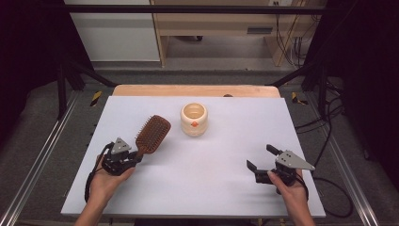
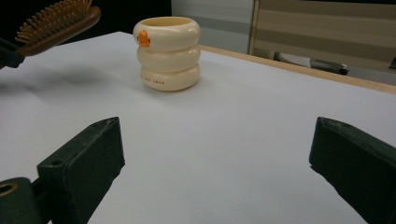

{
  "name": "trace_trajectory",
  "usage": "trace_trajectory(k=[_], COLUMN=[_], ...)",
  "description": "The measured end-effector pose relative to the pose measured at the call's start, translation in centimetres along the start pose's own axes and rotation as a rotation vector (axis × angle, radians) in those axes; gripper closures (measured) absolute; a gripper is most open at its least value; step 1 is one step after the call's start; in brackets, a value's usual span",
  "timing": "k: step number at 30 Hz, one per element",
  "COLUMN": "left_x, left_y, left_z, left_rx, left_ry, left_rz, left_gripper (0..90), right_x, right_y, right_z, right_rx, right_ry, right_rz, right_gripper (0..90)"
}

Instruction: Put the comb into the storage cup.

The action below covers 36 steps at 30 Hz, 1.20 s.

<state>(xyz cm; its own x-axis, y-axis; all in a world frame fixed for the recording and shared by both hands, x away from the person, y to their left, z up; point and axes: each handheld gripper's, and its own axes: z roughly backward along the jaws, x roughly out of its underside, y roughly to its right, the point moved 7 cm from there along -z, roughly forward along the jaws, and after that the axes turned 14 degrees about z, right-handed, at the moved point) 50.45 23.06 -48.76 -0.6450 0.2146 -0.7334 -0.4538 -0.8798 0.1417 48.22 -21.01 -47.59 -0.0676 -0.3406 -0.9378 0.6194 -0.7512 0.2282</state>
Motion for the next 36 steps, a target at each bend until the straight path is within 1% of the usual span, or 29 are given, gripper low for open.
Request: trace_trajectory(k=[1, 5, 9, 11, 13, 15, 16, 17, 18, 19, 20, 23, 26, 28, 31, 33, 35, 36], left_x=[-0.1, -0.6, -1.3, -1.5, -1.8, -1.9, -1.9, -1.9, -1.8, -1.8, -1.7, -1.6, -1.6, -1.6, -1.6, -1.6, -1.5, -1.4], left_y=[0.2, 0.9, 1.3, 1.5, 1.7, 1.9, 2.0, 2.2, 2.4, 2.5, 2.6, 3.0, 3.5, 3.9, 4.4, 4.6, 4.9, 5.0], left_z=[0.1, 0.3, 0.3, 0.3, 0.2, 0.1, 0.0, 0.0, -0.1, -0.2, -0.3, -0.4, -0.3, -0.3, -0.4, -0.5, -0.5, -0.6], left_rx=[0.003, 0.012, 0.002, 0.003, 0.003, 0.012, 0.015, 0.009, 0.017, 0.021, 0.026, 0.042, 0.066, 0.078, 0.095, 0.101, 0.106, 0.108], left_ry=[0.013, 0.072, 0.127, 0.151, 0.173, 0.194, 0.204, 0.221, 0.232, 0.237, 0.247, 0.256, 0.268, 0.275, 0.283, 0.283, 0.283, 0.283], left_rz=[-0.004, 0.002, 0.002, 0.007, 0.005, -0.002, -0.011, -0.03, -0.035, -0.031, -0.034, -0.045, -0.042, -0.048, -0.055, -0.058, -0.062, -0.068], left_gripper=[72.4, 72.4, 72.4, 72.4, 72.4, 72.4, 72.4, 72.4, 72.4, 72.4, 72.4, 72.4, 72.4, 72.4, 72.4, 72.4, 72.4, 72.4], right_x=[0.0, -0.2, -0.5, -0.6, -0.7, -0.9, -1.0, -1.0, -1.1, -1.3, -1.4, -2.0, -2.7, -3.4, -4.6, -5.2, -5.9, -6.4], right_y=[-0.1, -0.3, -0.5, -0.6, -0.7, -0.7, -0.8, -0.8, -0.8, -0.9, -1.0, -1.4, -1.8, -2.2, -2.9, -3.2, -3.6, -3.8], right_z=[0.0, 0.0, 0.0, 0.0, 0.0, 0.0, 0.0, 0.0, 0.0, 0.0, 0.0, -0.1, -0.4, -0.7, -1.2, -1.6, -2.1, -2.5], right_rx=[-0.002, -0.004, -0.005, -0.005, -0.005, -0.005, -0.006, -0.004, -0.004, -0.002, -0.003, -0.003, -0.01, -0.02, -0.031, -0.026, -0.035, -0.041], right_ry=[-0.001, 0.003, 0.015, 0.019, 0.023, 0.028, 0.03, 0.033, 0.039, 0.044, 0.047, 0.064, 0.07, 0.068, 0.054, 0.052, 0.06, 0.062], right_rz=[0.0, -0.001, -0.007, -0.007, -0.01, -0.018, -0.027, -0.031, -0.038, -0.049, -0.055, -0.071, -0.082, -0.1, -0.095, -0.094, -0.116, -0.134], right_gripper=[3.4, 3.4, 3.4, 3.4, 3.5, 3.5, 3.5, 3.5, 3.5, 3.4, 3.3, 3.3, 3.3, 3.2, 3.4, 4.3, 4.8, 5.2])
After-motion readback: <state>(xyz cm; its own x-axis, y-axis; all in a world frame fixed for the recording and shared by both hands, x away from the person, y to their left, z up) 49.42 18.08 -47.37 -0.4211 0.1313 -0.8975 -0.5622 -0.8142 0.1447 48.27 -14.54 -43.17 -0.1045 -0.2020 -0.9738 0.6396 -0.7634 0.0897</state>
